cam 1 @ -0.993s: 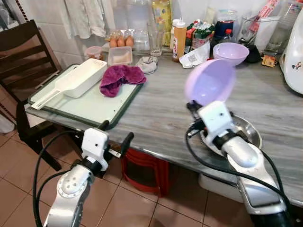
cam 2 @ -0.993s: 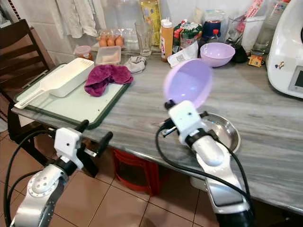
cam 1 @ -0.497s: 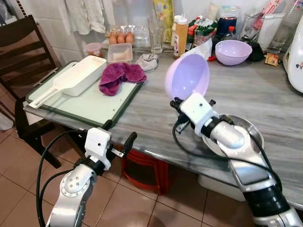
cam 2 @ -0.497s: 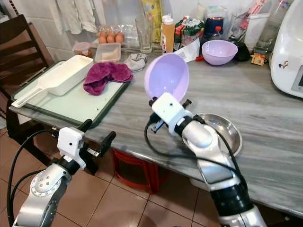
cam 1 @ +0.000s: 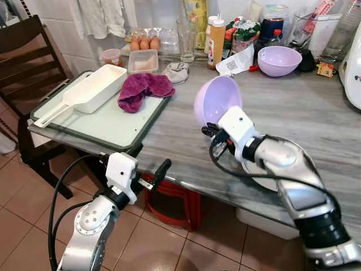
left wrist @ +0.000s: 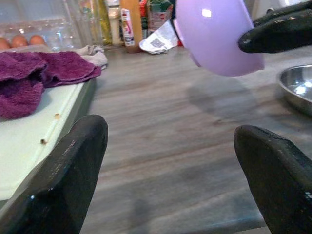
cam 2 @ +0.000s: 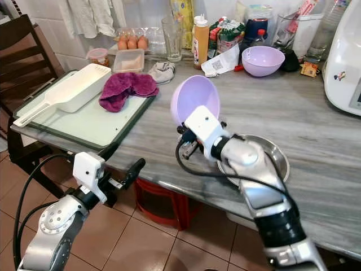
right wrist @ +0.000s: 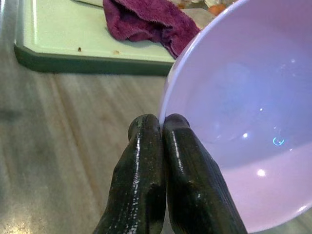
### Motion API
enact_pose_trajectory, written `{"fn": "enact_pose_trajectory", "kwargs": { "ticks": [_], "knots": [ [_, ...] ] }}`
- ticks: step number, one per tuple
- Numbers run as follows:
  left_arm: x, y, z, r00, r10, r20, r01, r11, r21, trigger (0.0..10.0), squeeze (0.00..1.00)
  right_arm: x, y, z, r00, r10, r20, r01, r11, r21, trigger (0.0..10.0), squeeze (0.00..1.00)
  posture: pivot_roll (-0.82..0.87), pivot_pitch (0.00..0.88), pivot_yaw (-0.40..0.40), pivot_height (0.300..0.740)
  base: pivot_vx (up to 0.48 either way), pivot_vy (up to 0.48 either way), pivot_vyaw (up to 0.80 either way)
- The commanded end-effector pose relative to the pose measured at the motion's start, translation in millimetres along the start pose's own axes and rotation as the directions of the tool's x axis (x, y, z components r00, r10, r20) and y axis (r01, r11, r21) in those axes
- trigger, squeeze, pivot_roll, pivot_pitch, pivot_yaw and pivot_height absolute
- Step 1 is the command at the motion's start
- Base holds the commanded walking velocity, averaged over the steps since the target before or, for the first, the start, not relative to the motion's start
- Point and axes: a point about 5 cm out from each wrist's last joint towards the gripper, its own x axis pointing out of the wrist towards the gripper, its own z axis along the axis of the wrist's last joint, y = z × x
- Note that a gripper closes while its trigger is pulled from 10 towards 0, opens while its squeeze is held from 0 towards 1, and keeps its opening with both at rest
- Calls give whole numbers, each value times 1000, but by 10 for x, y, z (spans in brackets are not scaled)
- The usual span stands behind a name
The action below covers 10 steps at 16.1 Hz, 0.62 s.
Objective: Setting the table
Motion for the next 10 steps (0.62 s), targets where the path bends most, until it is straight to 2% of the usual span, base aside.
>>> {"fn": "enact_pose_trajectory", "kwargs": {
  "ticks": [1, 3, 5, 7, 10],
  "knots": [
    [3, -3, 4, 1000, -18, -6, 18, 1000, 11, 10000, 0, 3, -43, 49, 999, 32, -5, -32, 999, -15, 10000, 0, -179, 108, 68, 740, 0, 0, 0],
    [11, -19, -5, 999, -32, -10, 32, 999, 3, 10000, 0, -5, -87, 78, 997, 70, -38, -71, 997, -32, 10000, 0, -180, 108, 66, 740, 0, 0, 0],
    [14, -35, -15, 999, -42, -15, 42, 999, -3, 10000, 0, -29, -74, 58, 981, 151, -121, -161, 984, -76, 10000, 0, -179, 108, 66, 740, 0, 0, 0],
    [16, -48, -14, 998, -55, -13, 55, 998, -11, 10000, 0, -80, -40, 13, 957, 228, -181, -242, 968, -60, 10000, 0, -177, 107, 65, 740, 0, 0, 0],
    [20, -56, 11, 997, -72, -3, 72, 997, -16, 10000, 0, -125, -61, -30, 941, 257, -219, -276, 960, -57, 10000, 0, -175, 108, 65, 740, 0, 0, 0]
  ]
}}
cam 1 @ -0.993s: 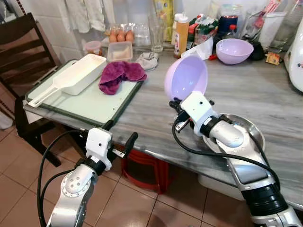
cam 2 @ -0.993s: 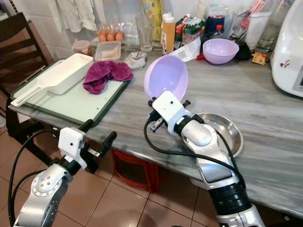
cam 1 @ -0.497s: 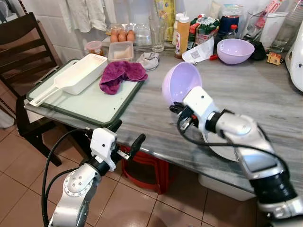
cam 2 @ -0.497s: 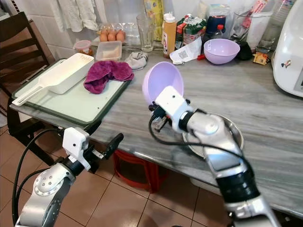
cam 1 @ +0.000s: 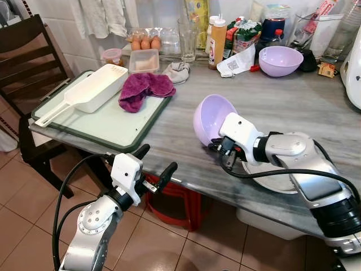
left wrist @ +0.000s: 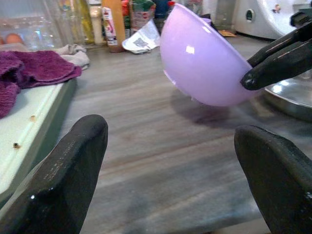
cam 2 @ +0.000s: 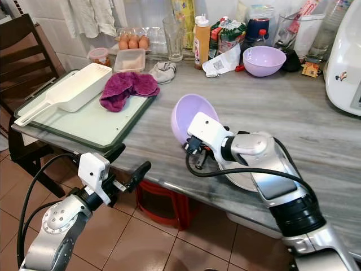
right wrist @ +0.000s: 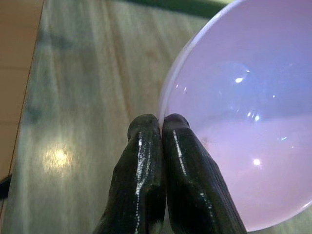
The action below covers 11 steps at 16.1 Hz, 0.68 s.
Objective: Setting the table
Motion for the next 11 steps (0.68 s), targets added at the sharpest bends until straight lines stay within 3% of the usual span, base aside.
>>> {"fn": "enact_pose_trajectory", "kwargs": {
  "ticks": [1, 5, 6, 11],
  "knots": [
    [-2, 13, 24, 1000, -9, -1, 9, 1000, 2, 10000, 0, -18, 18, 57, 999, 34, 2, -34, 999, -30, 10000, 0, -179, 108, 66, 740, 0, 0, 0],
    [18, 16, 16, 1000, -24, -4, 24, 1000, -2, 10000, 0, -38, 13, -30, 994, 86, -68, -89, 995, -45, 10000, 0, -190, 109, 71, 740, 0, 0, 0],
    [26, 12, 11, 1000, -30, -9, 30, 1000, -6, 10000, 0, -41, -4, -76, 988, 105, -111, -117, 987, -106, 10000, 0, -194, 109, 74, 740, 0, 0, 0],
    [43, 14, 9, 999, -33, -13, 33, 999, -4, 10000, 0, 44, -182, -16, 986, 76, -145, -111, 962, -250, 10000, 0, -193, 109, 79, 740, 0, 0, 0]
  ]
}}
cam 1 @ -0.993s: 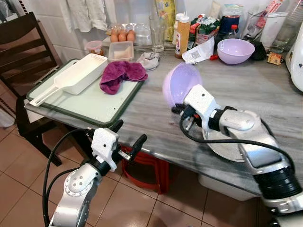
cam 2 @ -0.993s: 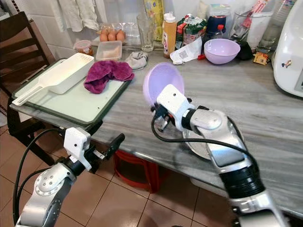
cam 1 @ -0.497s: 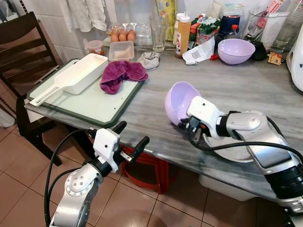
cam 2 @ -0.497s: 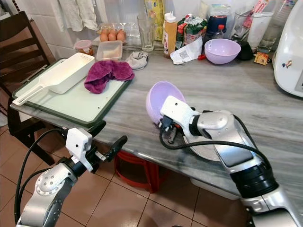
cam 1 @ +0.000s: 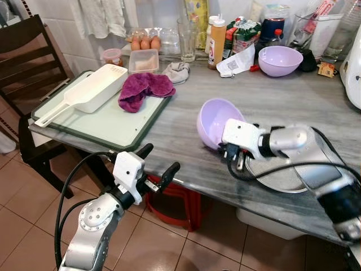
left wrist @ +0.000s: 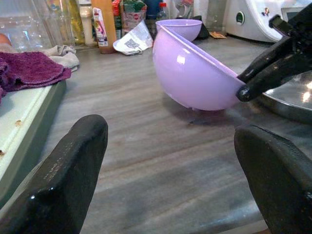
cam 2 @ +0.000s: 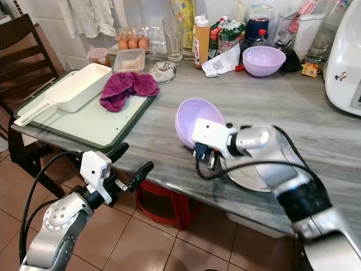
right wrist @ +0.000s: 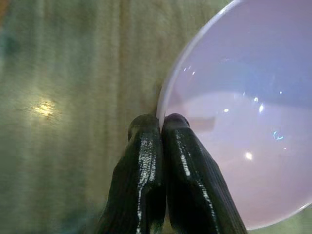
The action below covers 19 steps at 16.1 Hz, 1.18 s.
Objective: Setting the table
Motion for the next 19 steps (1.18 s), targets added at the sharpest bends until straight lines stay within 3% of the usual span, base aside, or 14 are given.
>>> {"fn": "enact_pose_trajectory", "kwargs": {
  "ticks": [1, 5, 7, 13, 14, 15, 16, 19],
  "knots": [
    [2, 18, -12, 1000, -2, -20, 2, 1000, 7, 10000, 0, 23, -27, 68, 999, 53, -3, -53, 996, -77, 10000, 0, -190, 112, 79, 740, 0, 0, 0],
    [1, 4, -24, 1000, -6, -30, 6, 1000, 1, 10000, 0, 7, -95, 182, 984, 180, -5, -179, 973, -144, 10000, 0, -191, 115, 80, 740, 0, 0, 0],
    [7, -9, -26, 999, -11, -36, 11, 1000, -6, 10000, 0, -26, -112, 136, 961, 266, -80, -276, 946, -172, 10000, 0, -193, 120, 84, 740, 0, 0, 0],
    [13, -35, -36, 999, -11, -42, 10, 1000, -24, 10000, 0, -126, -111, -79, 931, 306, -198, -338, 928, -159, 10000, 0, -197, 121, 85, 740, 0, 0, 0],
    [15, -37, -38, 999, -11, -42, 10, 1000, -28, 10000, 0, -135, -110, -97, 929, 310, -204, -343, 927, -153, 10000, 47, -199, 121, 86, 740, 0, 0, 0],
    [19, -36, -39, 999, -12, -43, 11, 1000, -28, 10000, 0, -140, -119, -120, 928, 303, -215, -338, 929, -149, 10000, 867, -200, 121, 88, 740, 0, 0, 0],
    [23, -35, -36, 999, -12, -41, 11, 1000, -28, 10000, 0, -142, -137, -127, 931, 289, -220, -326, 933, -151, 10000, 1000, -200, 121, 88, 740, 0, 0, 0],
    [36, -17, -22, 999, -1, -36, 0, 1000, -26, 10000, 0, -161, -197, -82, 945, 246, -217, -286, 941, -179, 10000, 1000, -200, 121, 88, 740, 0, 0, 0]
  ]
}}
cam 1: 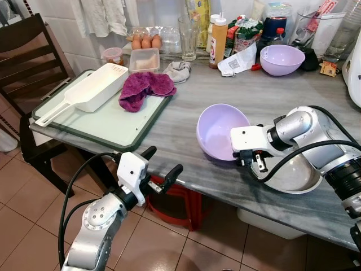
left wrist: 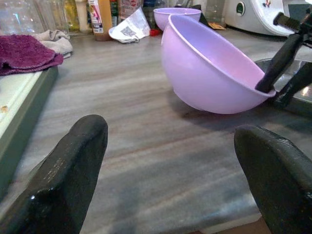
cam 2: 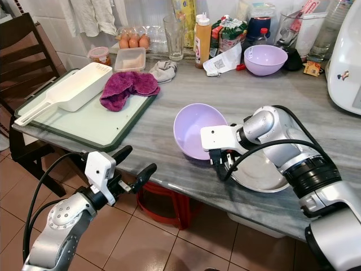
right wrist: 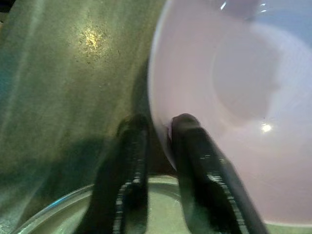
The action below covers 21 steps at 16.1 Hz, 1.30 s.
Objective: Setting the table
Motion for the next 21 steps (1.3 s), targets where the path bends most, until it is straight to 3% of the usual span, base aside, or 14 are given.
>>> {"fn": "enact_pose_trajectory", "kwargs": {
  "ticks": [1, 9, 11, 13, 14, 17, 19, 20, 21],
  "knots": [
    [5, 36, 14, 1000, 13, -3, -13, 1000, 6, 10000, 0, -70, -77, 63, 999, -39, 5, 39, 999, -35, 10000, 1000, -197, 115, 89, 740, 0, 0, 0],
    [12, 56, 17, 999, 33, 6, -33, 999, 13, 10000, 0, -206, -305, 248, 973, -221, 64, 227, 968, -105, 10000, 1000, -190, 104, 82, 740, 0, 0, 0],
    [17, 55, 20, 999, 36, 8, -36, 999, 13, 10000, 0, -254, -378, 274, 943, -316, 104, 325, 941, -92, 10000, 1000, -189, 103, 82, 740, 0, 0, 0],
    [17, 77, 37, 998, 52, 16, -53, 998, 17, 10000, 0, -338, -466, 321, 839, -505, 204, 517, 856, -4, 10000, 1000, -183, 103, 78, 740, 0, 0, 0],
    [12, 97, 51, 997, 68, 25, -68, 997, 20, 10000, 0, -359, -429, 308, 792, -560, 241, 565, 823, 56, 10000, 1000, -182, 102, 76, 740, 0, 0, 0],
    [11, 107, 56, 997, 75, 28, -76, 997, 17, 10000, 0, -260, -240, 199, 743, -616, 261, 591, 787, 175, 10000, 1000, -187, 100, 83, 740, 0, 0, 0],
    [18, 103, 59, 997, 74, 30, -74, 997, 17, 10000, 0, -208, -119, 161, 692, -670, 268, 613, 742, 271, 10000, 1000, -191, 98, 82, 740, 0, 0, 0],
    [26, 109, 71, 997, 75, 35, -75, 997, 19, 10000, 0, -203, -39, 121, 624, -744, 239, 667, 666, 334, 10000, 1000, -191, 97, 83, 740, 0, 0, 0],
    [32, 121, 86, 996, 79, 42, -80, 997, 20, 10000, 0, -195, 27, 107, 582, -783, 221, 690, 619, 375, 10000, 1000, -194, 96, 84, 740, 0, 0, 0]
  ]
}}
